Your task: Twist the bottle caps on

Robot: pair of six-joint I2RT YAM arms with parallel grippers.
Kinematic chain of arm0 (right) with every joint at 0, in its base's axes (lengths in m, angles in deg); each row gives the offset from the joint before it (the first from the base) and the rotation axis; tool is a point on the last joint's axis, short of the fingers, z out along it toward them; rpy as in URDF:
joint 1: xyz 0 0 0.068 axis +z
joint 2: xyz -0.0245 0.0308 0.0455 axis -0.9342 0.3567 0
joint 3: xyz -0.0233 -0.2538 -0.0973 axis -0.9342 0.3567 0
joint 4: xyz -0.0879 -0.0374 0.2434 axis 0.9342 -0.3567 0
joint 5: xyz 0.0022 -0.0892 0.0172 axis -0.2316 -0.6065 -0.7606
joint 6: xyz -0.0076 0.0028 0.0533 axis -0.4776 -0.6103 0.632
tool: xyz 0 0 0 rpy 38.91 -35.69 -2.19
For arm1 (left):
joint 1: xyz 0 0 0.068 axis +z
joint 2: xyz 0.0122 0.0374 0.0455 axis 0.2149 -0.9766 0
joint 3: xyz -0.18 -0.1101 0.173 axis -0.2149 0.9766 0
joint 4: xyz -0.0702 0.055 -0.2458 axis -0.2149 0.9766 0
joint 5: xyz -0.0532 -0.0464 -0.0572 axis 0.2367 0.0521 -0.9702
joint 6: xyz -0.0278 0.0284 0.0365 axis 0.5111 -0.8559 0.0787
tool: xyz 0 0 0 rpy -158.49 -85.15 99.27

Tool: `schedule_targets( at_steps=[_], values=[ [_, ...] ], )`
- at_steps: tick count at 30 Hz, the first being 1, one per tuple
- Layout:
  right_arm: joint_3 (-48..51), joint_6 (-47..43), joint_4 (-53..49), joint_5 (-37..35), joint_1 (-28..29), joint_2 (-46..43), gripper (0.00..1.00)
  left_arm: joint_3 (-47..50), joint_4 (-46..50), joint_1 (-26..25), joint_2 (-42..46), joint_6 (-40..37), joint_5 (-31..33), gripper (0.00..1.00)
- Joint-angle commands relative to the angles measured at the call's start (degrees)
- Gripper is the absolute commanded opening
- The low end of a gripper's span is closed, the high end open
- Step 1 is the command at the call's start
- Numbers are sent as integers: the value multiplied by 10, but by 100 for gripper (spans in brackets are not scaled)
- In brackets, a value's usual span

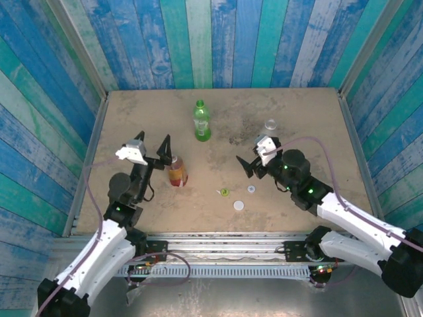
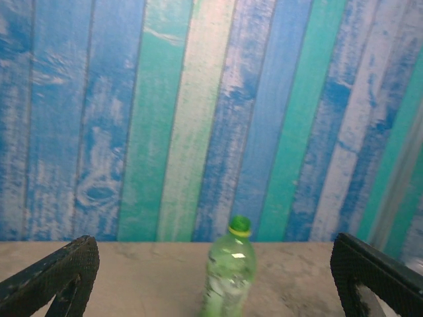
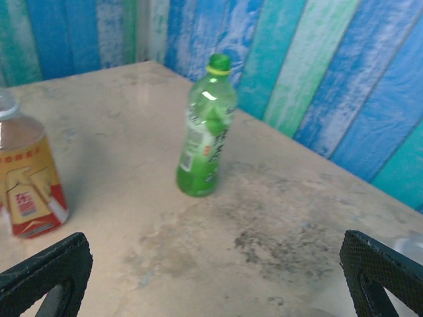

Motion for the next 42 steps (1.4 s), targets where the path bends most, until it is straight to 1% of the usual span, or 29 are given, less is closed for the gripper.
schedule_targets(
  at_steps=[1,3,6,15,22,31,33,35,42],
  values=[
    [-14,-4,12,21,16,21,100,42,45,-29,31,23,22,94],
    [-21,-2,20,27,21,36,100,56,56,-41,32,29,34,94],
    [-32,-5,24,30,33,57,100,75,44,-56,16,39,43,94],
    [-30,-4,36,24,42,77,100,122,-9,-69,-54,35,69,94],
    [-29,0,45,27,43,90,100,127,-32,-69,-130,23,65,94],
    [-19,7,64,31,43,117,100,132,-102,-69,-228,9,51,94],
    [-21,7,61,42,43,119,100,136,-121,-69,-240,6,46,95],
    [-21,7,60,50,43,120,100,139,-126,-69,-244,8,49,100],
    [-23,8,58,55,43,124,100,135,-120,-69,-251,4,50,85]
  ],
)
